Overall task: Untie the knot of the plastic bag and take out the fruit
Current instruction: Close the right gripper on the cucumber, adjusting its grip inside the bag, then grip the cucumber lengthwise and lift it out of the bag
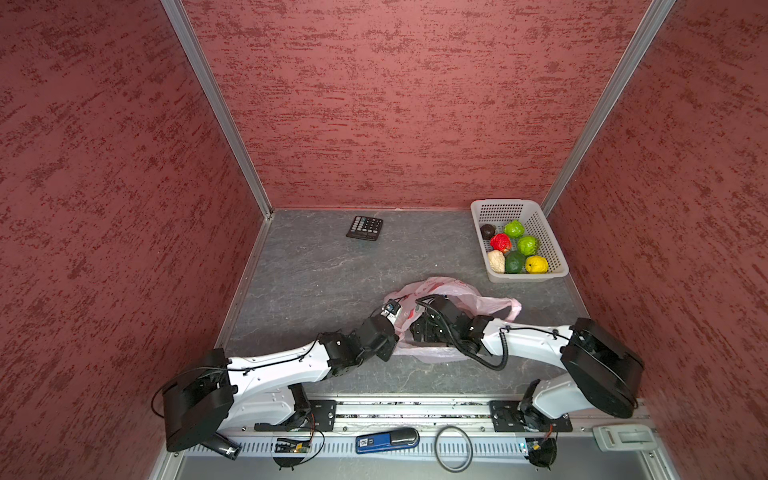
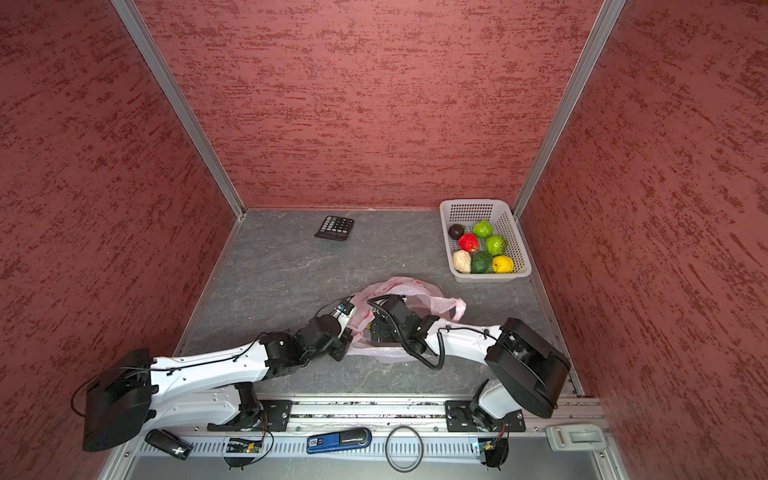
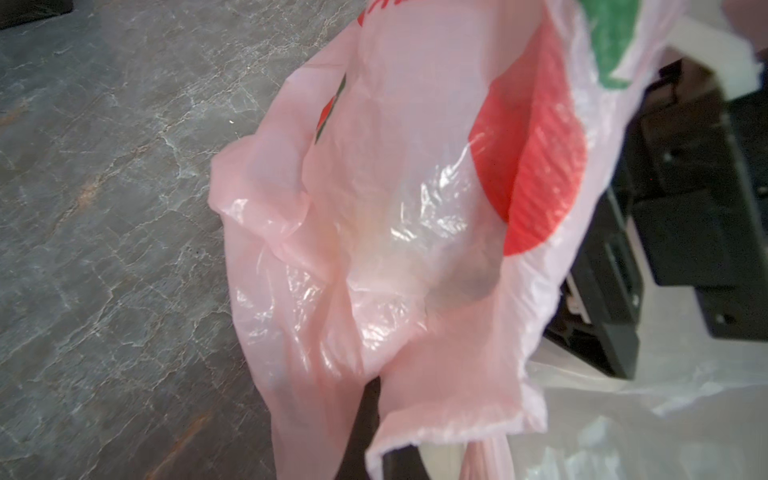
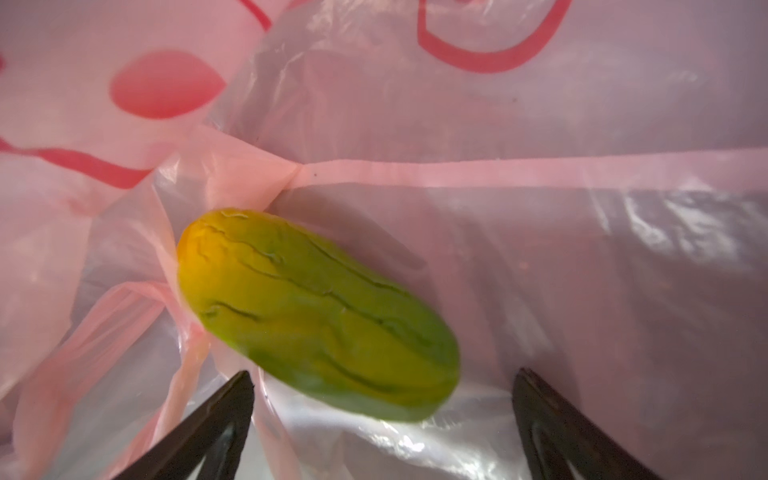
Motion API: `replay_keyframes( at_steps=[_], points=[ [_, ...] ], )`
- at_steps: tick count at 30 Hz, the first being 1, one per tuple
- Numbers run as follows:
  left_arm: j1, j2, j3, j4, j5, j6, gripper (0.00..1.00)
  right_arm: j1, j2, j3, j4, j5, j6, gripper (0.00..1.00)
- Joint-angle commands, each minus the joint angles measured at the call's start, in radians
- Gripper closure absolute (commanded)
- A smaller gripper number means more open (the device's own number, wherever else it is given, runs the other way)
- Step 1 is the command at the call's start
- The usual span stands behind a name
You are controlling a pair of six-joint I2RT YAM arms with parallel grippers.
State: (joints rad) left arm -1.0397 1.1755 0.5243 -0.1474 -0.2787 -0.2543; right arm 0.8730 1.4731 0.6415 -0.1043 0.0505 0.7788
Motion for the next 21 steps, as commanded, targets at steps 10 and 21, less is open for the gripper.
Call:
replay_keyframes(
  at_steps=[10, 21],
  points=[
    [0.005, 0.01, 0.043, 0.029, -0.045, 0.027, 1.0, -0.006, -0.014, 0.12, -0.103, 0.014, -0.098, 0.02],
    [0.035, 0.019, 0.041, 0.054, -0.005, 0.063, 1.0, -0.005, 0.008, 0.114, -0.099, 0.03, -0.519, 0.02]
  ],
)
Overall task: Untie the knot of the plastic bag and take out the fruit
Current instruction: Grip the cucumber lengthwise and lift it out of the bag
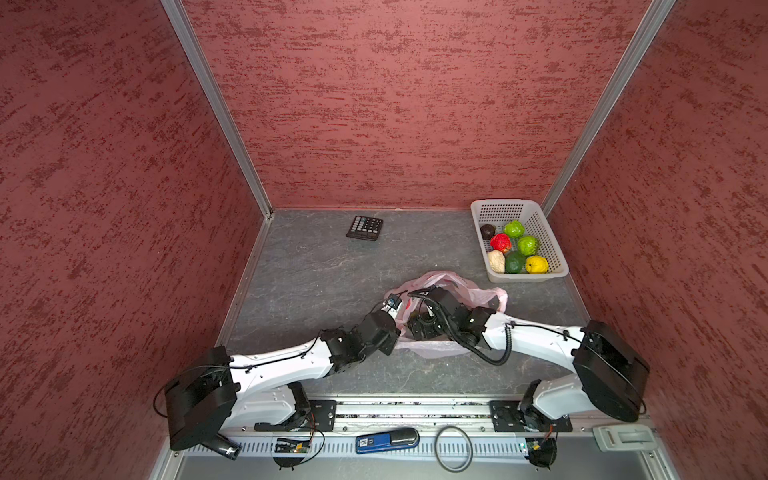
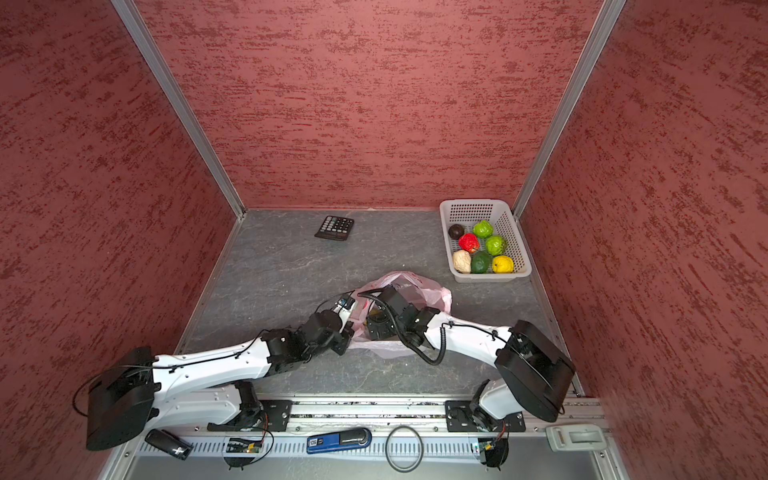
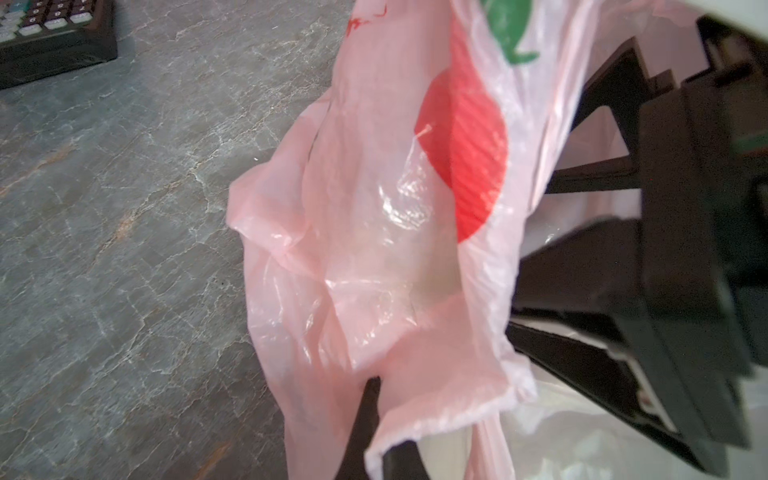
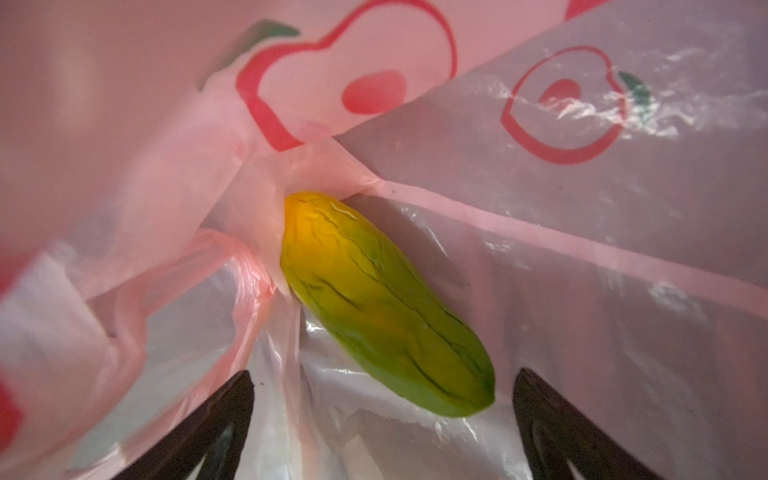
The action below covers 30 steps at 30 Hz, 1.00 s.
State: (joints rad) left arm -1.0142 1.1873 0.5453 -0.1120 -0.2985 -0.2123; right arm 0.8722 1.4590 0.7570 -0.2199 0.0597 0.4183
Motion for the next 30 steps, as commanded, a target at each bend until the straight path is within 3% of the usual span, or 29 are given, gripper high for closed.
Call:
replay_keyframes(
  at_steps=[1, 11, 17, 30],
  points=[
    [0.01, 0.006, 0.018, 0.021, 0.017, 0.022, 1.0, -0.004, 0.021, -0.015, 0.04, 0.015, -0.189, 0.02],
    [0.011, 0.002, 0.018, 0.027, 0.042, 0.026, 1.0, -0.01, -0.042, -0.157, 0.322, -0.067, -0.436, 0.02],
    [0.011, 0.003, 0.021, 0.031, 0.053, 0.028, 1.0, -0.022, -0.028, -0.16, 0.403, -0.129, -0.503, 0.02],
    [0.012, -0.003, 0.01, 0.039, 0.072, 0.031, 1.0, -0.063, 0.099, -0.094, 0.443, -0.089, -0.588, 0.08]
  ],
)
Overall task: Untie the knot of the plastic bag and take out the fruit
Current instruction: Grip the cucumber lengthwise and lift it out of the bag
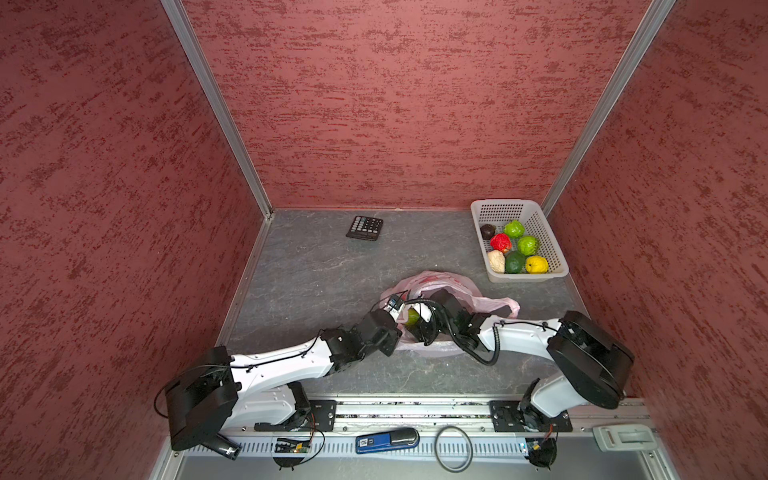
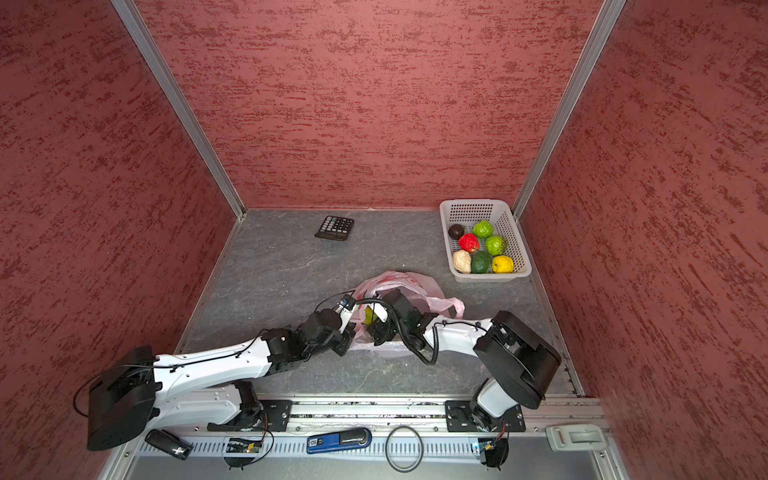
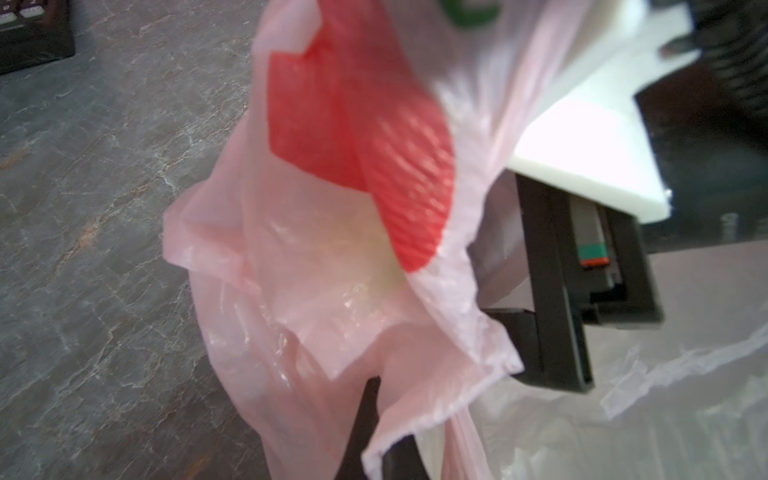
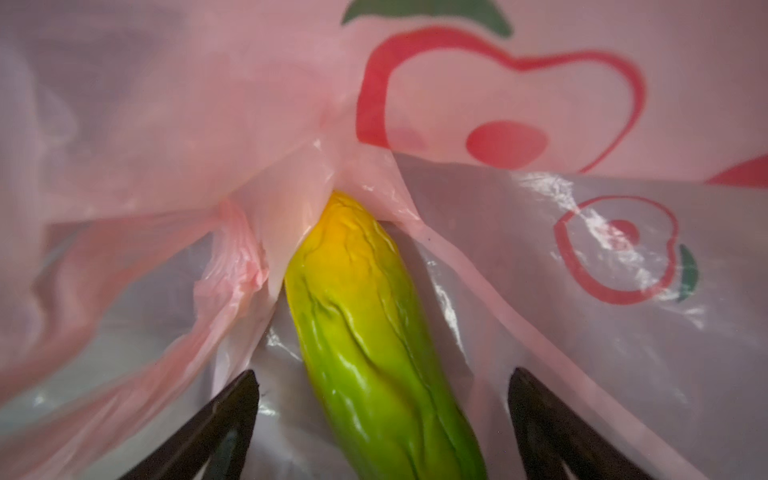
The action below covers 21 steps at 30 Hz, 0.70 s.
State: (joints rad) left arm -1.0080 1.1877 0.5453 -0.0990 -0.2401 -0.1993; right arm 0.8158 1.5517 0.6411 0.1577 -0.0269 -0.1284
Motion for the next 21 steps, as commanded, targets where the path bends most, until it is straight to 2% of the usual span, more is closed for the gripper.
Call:
replay_keyframes(
  at_steps=[1, 8, 12, 15, 21],
  points=[
    [0.006, -0.005, 0.007, 0.028, 0.013, 0.017, 1.0, -0.009, 0.016, 0.022, 0.075, -0.006, -0.039, 0.09],
    [0.008, -0.011, 0.001, 0.029, 0.013, 0.014, 1.0, -0.01, 0.073, 0.033, 0.092, -0.074, -0.036, 0.28],
    [0.009, -0.02, -0.004, 0.024, 0.013, 0.012, 1.0, -0.011, 0.071, 0.027, 0.095, -0.07, -0.038, 0.42],
    [0.012, -0.025, -0.007, 0.022, 0.012, 0.012, 1.0, -0.011, 0.062, 0.028, 0.089, -0.066, -0.037, 0.57],
    [0.015, -0.028, -0.007, 0.018, 0.006, 0.009, 1.0, -0.012, 0.047, 0.032, 0.055, -0.067, -0.03, 0.73]
  ],
)
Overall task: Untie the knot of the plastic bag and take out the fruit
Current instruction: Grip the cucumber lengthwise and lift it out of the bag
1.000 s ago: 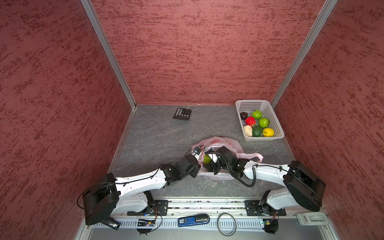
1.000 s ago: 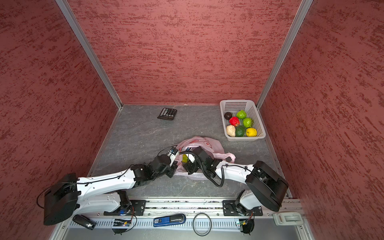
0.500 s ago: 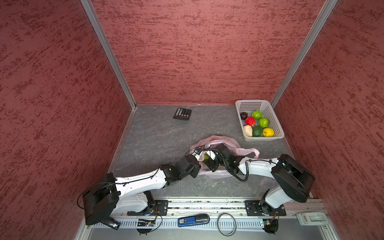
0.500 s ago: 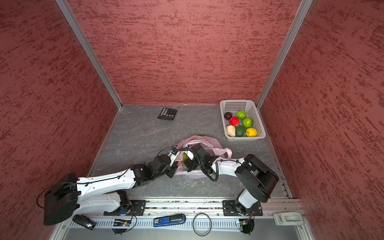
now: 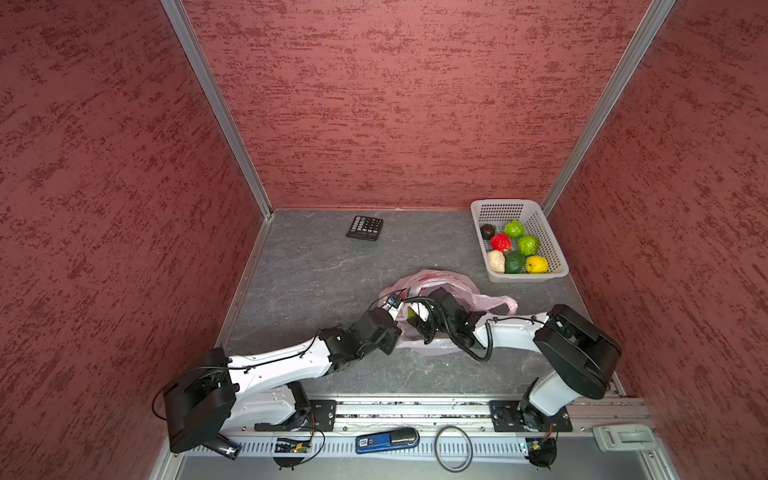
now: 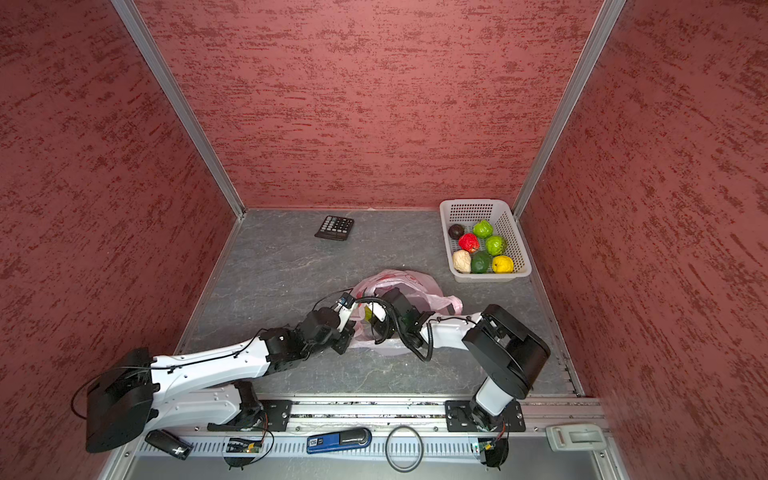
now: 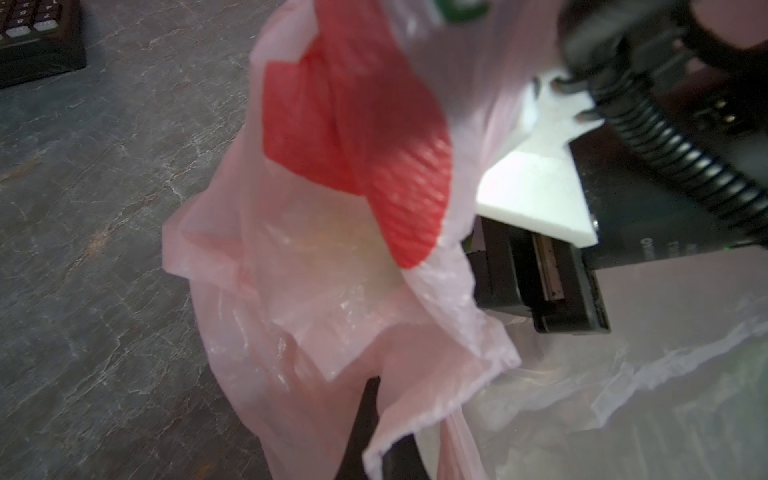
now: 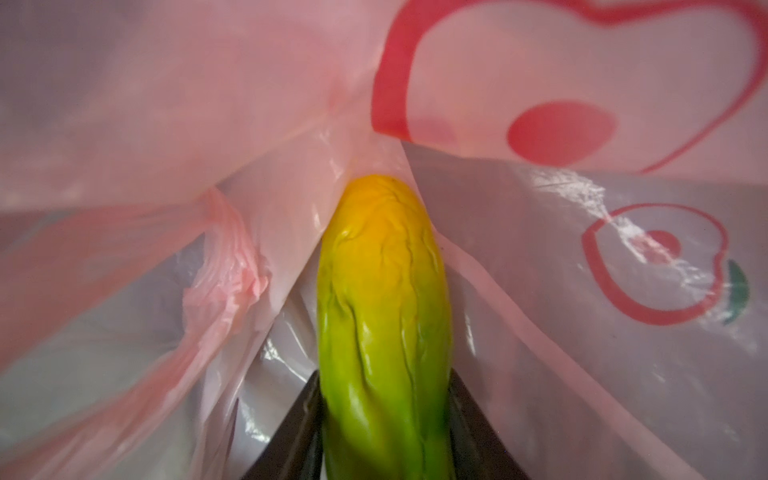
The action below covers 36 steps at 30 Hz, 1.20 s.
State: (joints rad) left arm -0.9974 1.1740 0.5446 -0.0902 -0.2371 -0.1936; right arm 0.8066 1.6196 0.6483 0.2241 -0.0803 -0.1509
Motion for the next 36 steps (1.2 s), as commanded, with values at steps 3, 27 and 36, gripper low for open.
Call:
replay_keyframes(
  at_steps=[3, 27, 36],
  points=[
    [0.003, -0.016, -0.004, 0.004, 0.001, 0.0, 1.0, -0.005, -0.042, 0.016, -0.017, -0.006, 0.002, 0.8],
    [0.021, 0.047, 0.083, -0.026, -0.091, -0.015, 1.0, -0.021, -0.306, -0.016, -0.25, 0.034, 0.16, 1.0],
    [0.074, 0.086, 0.162, -0.098, -0.156, -0.024, 1.0, -0.02, -0.286, 0.116, -0.443, 0.045, 0.231, 1.0]
  ],
)
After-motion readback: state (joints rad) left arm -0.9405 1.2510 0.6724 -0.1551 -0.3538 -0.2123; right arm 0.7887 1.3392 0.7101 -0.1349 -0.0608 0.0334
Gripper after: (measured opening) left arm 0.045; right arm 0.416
